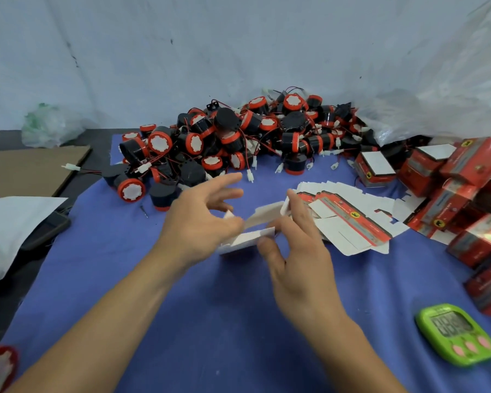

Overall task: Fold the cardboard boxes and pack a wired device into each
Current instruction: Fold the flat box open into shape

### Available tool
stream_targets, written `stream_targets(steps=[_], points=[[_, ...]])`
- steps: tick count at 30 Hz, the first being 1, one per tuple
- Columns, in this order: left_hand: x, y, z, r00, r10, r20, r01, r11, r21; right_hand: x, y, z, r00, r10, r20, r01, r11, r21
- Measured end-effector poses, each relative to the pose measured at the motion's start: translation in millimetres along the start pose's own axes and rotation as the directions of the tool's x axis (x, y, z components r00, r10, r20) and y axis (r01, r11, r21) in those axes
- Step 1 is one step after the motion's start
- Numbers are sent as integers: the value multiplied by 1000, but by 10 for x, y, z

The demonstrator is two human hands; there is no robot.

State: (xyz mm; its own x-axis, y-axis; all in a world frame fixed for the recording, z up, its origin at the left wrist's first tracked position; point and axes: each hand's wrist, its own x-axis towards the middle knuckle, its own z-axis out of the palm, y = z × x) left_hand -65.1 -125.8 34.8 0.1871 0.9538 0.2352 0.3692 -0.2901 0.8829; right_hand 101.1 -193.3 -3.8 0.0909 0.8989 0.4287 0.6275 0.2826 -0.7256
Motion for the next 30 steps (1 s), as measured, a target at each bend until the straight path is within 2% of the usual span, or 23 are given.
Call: stream_targets(steps=[2, 4, 6, 8, 10, 12, 16, 19, 21, 26, 30], points=[[9, 11, -29, 977, -67, 203, 69, 998, 0, 13, -12, -6, 996, 71, 61, -74, 996, 45], [25, -2, -46, 966, -89, 244, 100, 994, -34, -1, -5, 11, 994, 83, 67, -86, 996, 33], [43, -13, -29, 977, -127, 170, 150, 980, -133, -27, -3, 38, 996, 86, 30, -87, 996, 10], [45, -50, 40, 981, -195, -8, 188, 955, -229, -56, 7, 74, 994, 99, -37, -100, 995, -12], [12, -100, 163, 942, -230, -243, 165, 951, -263, -81, 14, 101, 986, 137, -91, -138, 990, -11], [-83, -114, 302, 902, -189, -389, 97, 965, -244, -102, -5, 113, 977, 165, -133, -161, 986, 36], [-124, -168, 393, 880, -139, -455, 38, 973, -226, -120, -34, 153, 959, 176, -223, -151, 980, 128], [-88, -258, 383, 892, -193, -410, 102, 967, -232, -94, -34, 183, 932, 258, -255, -210, 957, 200], [-80, -289, 380, 897, -215, -387, 129, 963, -238, -47, 5, 172, 934, 290, -207, -240, 942, 235], [-61, -255, 360, 914, -206, -349, 113, 957, -268, 87, 129, 60, 959, 247, 141, -279, 913, 299], [-87, -247, 371, 916, -206, -344, 102, 949, -297, 154, 151, 31, 950, 250, 189, -302, 891, 340]])
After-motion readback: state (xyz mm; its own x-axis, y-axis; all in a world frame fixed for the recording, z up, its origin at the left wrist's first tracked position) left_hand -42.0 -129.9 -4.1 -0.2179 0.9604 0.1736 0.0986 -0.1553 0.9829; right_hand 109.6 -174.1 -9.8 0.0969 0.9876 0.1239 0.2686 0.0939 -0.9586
